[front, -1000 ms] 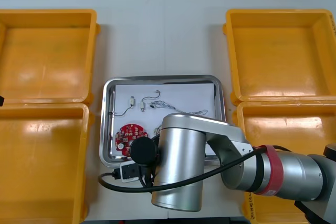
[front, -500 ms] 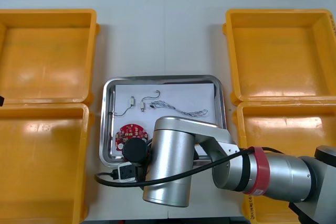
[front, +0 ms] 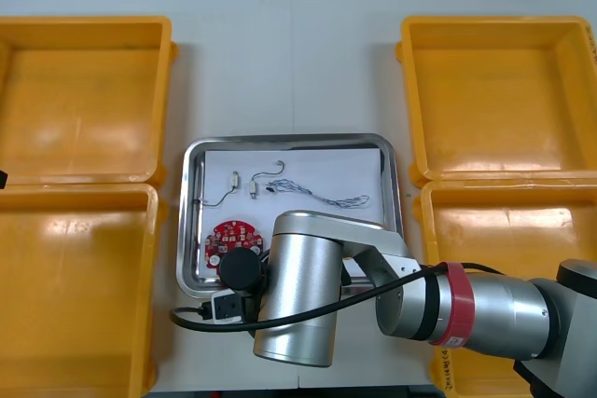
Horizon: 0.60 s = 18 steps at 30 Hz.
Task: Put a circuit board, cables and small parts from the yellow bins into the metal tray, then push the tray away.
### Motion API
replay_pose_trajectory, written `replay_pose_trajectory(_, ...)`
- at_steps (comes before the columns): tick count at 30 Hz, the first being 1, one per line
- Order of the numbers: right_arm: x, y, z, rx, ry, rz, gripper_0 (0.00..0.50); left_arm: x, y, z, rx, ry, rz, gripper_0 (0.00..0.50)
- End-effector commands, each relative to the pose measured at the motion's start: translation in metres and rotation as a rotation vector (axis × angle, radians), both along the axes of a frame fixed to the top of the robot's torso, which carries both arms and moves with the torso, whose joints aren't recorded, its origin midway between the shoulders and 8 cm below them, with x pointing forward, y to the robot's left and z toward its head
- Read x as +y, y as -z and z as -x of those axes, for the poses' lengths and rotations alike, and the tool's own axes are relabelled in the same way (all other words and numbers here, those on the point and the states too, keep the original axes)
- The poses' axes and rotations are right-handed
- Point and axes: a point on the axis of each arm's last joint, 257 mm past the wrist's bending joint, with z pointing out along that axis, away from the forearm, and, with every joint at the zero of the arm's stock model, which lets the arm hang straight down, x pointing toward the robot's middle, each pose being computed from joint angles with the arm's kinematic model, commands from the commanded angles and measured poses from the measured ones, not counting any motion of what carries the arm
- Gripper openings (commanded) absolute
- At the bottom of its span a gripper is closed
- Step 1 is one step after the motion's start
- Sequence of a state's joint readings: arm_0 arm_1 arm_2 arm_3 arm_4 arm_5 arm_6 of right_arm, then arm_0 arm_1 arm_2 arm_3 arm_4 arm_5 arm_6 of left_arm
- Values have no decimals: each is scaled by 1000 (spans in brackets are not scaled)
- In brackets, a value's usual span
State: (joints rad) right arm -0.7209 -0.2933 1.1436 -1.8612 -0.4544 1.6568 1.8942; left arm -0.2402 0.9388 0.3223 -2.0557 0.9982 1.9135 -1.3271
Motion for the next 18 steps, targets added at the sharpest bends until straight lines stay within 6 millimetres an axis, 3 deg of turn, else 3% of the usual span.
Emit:
replay_pose_trajectory(1,19,-9,2,-26,-17,-29,500,16,-15,6,-16,0,-55,500)
replay_pose_trajectory(5,19,-9,2,-27,-13,-28,486,16,-15,6,-16,0,-55,500)
replay_pose_trajectory(8,19,-9,1,-34,-10,-28,378,16,-15,6,-16,0,-55,500)
replay_pose_trajectory(9,19,-9,1,-34,-10,-28,378,16,-15,6,-16,0,-55,500)
replay_pose_trajectory(10,18,-9,0,-37,-6,-27,285,16,-15,6,-16,0,-55,500)
replay_pose_trajectory(13,17,-9,-1,-41,1,-26,186,16,-15,6,-16,0,-55,500)
replay_pose_trajectory(14,16,-9,-3,-44,6,-25,116,16,-15,6,-16,0,-55,500)
replay_pose_trajectory(15,16,-9,-3,-44,6,-25,116,16,-15,6,-16,0,-55,500)
replay_pose_trajectory(16,15,-10,-4,-48,9,-24,61,16,-15,6,-16,0,-55,500)
replay_pose_trajectory(18,14,-10,-5,-54,14,-22,47,16,-15,6,-16,0,-55,500)
